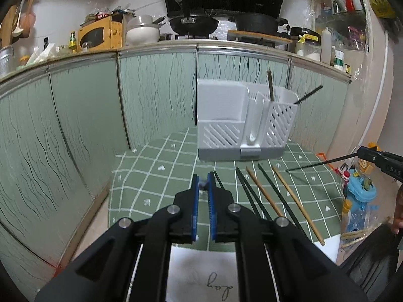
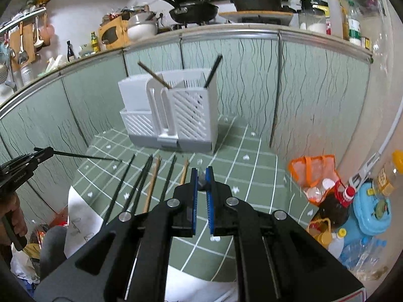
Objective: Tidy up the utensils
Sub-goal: 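Lift both held chopsticks and carry them above the white holder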
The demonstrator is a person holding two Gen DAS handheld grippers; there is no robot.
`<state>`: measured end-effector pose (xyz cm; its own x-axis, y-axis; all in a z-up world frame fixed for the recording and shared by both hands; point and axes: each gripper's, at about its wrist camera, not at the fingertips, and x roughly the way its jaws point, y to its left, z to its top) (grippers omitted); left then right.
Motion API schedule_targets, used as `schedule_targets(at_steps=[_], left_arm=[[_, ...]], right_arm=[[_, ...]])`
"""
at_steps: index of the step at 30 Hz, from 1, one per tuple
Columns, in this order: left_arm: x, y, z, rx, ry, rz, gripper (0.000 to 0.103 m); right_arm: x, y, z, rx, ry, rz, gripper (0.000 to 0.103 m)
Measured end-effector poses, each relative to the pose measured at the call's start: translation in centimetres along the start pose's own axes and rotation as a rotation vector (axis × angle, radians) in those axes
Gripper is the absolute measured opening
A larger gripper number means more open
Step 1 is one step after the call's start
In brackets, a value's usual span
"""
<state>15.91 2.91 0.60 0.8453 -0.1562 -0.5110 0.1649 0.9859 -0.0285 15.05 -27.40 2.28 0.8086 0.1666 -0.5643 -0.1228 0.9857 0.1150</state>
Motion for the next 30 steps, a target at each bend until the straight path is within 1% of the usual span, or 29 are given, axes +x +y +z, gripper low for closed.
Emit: schedule_targets(at_steps=[7, 15, 20, 30], left_arm=[[-0.7, 0.9, 2.3, -0.001, -0.019, -0.029, 0.008], [-1.4, 1.0, 4.0, 0.014, -0.034, -0.06, 0.008], [-1.7, 1.0, 5.3, 0.023, -0.027, -0.101, 0.008], [-1.8, -0.6, 7.8, 0.094, -0.064, -0.18, 0.008]], right_arm=[[-0.5, 0.3, 1.9, -0.004, -0.024, 0.023, 0.006], [-1.4, 0.8, 4.0, -0.02, -0.054, 0.041, 0.006], [-1.8, 1.0, 5.0, -0.026, -0.061, 0.054, 0.006], [-2.7, 1.1, 7.0, -0.058, -0.066, 0.074, 0.006]])
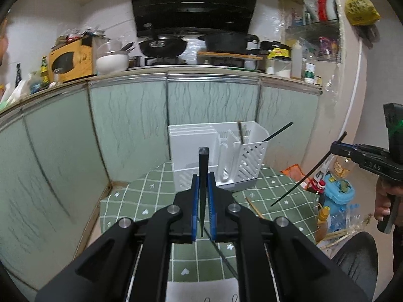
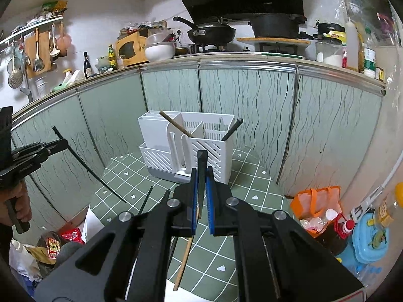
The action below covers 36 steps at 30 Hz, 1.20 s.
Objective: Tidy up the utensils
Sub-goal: 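Lift both held chopsticks and carry them above the white holder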
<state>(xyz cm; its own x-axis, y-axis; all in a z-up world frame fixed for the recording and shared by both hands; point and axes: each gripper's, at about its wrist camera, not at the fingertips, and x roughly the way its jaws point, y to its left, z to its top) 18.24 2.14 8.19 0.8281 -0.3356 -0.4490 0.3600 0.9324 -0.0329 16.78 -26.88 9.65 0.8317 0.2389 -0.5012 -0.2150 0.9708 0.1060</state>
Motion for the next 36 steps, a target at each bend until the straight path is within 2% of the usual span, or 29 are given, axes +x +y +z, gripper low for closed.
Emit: schedule_targets(at_steps=[7, 13, 21, 32, 36], left_arm=[[1.6, -1.4, 2.5, 0.025, -0.004, -0.079, 0.008], [2.8, -2.4, 4.8, 0.022, -0.007, -0.118, 0.008], [3.9, -3.7, 9.3, 0.025, -0.039, -0.186, 0.008], [6.9, -4.8, 15.1, 0.029, -0.073, -0.226, 0.008], [8.1, -4.9, 16.2, 0.029, -0.078, -0.228, 0.008]], right_arm=[[-0.4, -0.7, 2.0, 0.005, -0.005, 0.024, 0.006], [-0.6, -1.4, 4.3, 0.004, -0.022, 0.041, 0.006], [-0.3, -2.4, 7.5, 0.009, -0.045, 0.051, 0.006], [0.9, -3.9, 13.1, 0.001, -0.089, 0.059, 0.006], [1.7, -4.3, 14.5, -0.002, -0.096, 0.058, 0.006]])
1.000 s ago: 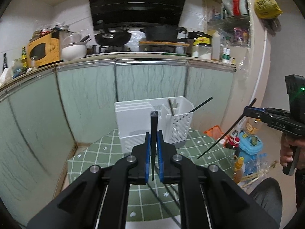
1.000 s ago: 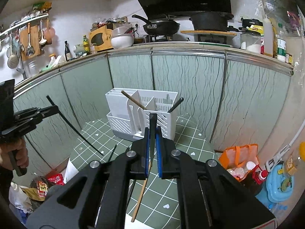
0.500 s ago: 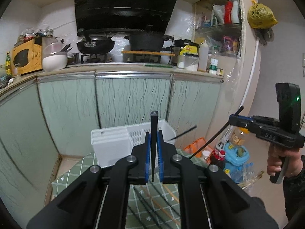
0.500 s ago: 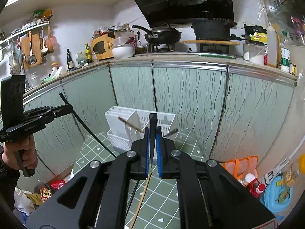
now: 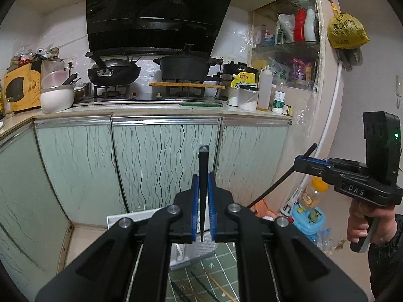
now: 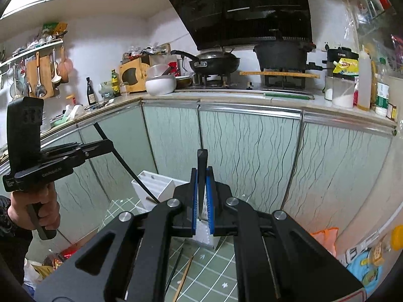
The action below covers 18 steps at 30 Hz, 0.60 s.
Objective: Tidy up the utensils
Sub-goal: 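Lift both held chopsticks and carry them above the white holder, then open both grippers to drop the chopsticks into the white holder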
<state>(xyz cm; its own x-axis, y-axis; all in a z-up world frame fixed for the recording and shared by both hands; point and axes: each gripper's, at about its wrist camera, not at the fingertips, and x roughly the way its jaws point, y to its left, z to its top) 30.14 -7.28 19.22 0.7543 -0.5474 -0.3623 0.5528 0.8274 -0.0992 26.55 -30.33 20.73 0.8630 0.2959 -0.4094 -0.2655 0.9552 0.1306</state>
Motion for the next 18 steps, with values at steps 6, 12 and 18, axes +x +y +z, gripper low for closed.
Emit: schedule_targets(at_steps=[6, 12, 18], left_arm=[[2.5, 0.6, 0.6, 0.0, 0.002, -0.002, 0.008], [5.3, 1.3, -0.4, -0.011, 0.021, 0.002, 0.008], [7.8, 2.1, -2.2, -0.015, 0.048, 0.011, 0.008]], right_arm=[[2.4, -0.9, 0.0, 0.008, 0.015, 0.0, 0.006], [5.0, -1.8, -1.2, 0.021, 0.04, 0.009, 0.006], [7.4, -3.0, -2.5, 0.045, 0.063, 0.01, 0.006]])
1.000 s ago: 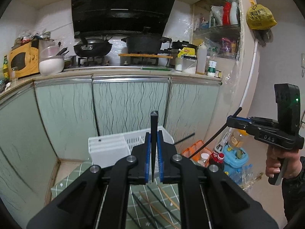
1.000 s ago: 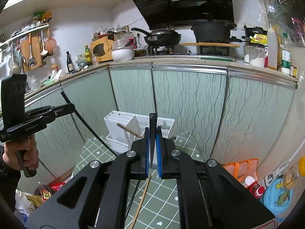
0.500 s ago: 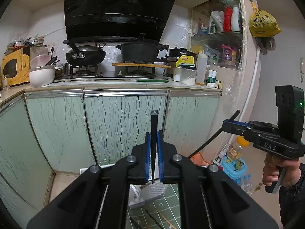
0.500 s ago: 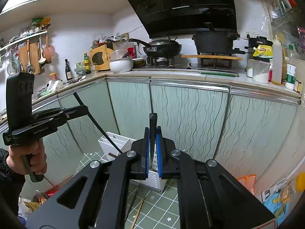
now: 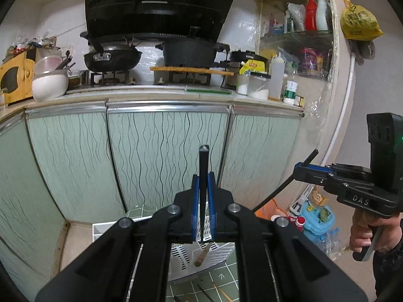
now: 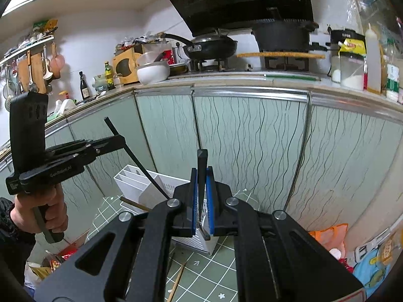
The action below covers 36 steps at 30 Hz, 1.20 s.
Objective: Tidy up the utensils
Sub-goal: 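Open both grippers to drop the chopsticks into the white holder, then pull both open grippers back from the holder toward the remaining chopsticks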
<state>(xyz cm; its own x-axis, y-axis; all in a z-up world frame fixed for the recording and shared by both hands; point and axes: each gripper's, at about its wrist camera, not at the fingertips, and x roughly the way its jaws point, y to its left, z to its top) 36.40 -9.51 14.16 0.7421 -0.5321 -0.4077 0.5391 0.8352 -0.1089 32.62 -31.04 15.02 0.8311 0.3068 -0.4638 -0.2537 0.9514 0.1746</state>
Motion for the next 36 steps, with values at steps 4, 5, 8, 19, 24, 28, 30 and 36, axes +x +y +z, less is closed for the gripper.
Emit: schedule_targets(at_steps=[4, 5, 8, 19, 24, 28, 30, 36], left_arm=[[1.3, 0.7, -0.8, -0.019, 0.014, -0.005, 0.008], [1.5, 0.8, -1.0, -0.022, 0.017, -0.01, 0.008], [2.0, 0.8, -1.4, -0.016, 0.023, -0.016, 0.008], [1.3, 0.8, -2.7, 0.015, -0.015, 0.096, 0.096], [0.0, 0.2, -3.6, 0.062, 0.004, 0.129, 0.097], [-1.5, -0.3, -4.4, 0.082, 0.003, 0.134, 0.098], [-2.0, -0.6, -4.5, 0.086, 0.005, 0.135, 0.098], [-4.0, -0.9, -5.0, 0.075, 0.003, 0.129, 0.098]], right_arm=[[1.0, -0.9, -0.7, 0.032, 0.008, 0.012, 0.006], [1.2, -1.2, -0.9, 0.042, 0.008, 0.017, 0.006], [2.0, -1.8, -1.4, 0.067, 0.016, 0.033, 0.006], [2.5, -2.0, -3.3, 0.021, 0.036, -0.057, 0.082], [1.3, -1.4, -4.1, -0.013, 0.041, -0.079, 0.095], [0.5, -0.7, -4.4, -0.033, 0.051, -0.082, 0.094], [0.0, -0.3, -4.5, -0.038, 0.047, -0.082, 0.094], [-1.8, 0.7, -4.7, -0.057, 0.03, -0.096, 0.094]])
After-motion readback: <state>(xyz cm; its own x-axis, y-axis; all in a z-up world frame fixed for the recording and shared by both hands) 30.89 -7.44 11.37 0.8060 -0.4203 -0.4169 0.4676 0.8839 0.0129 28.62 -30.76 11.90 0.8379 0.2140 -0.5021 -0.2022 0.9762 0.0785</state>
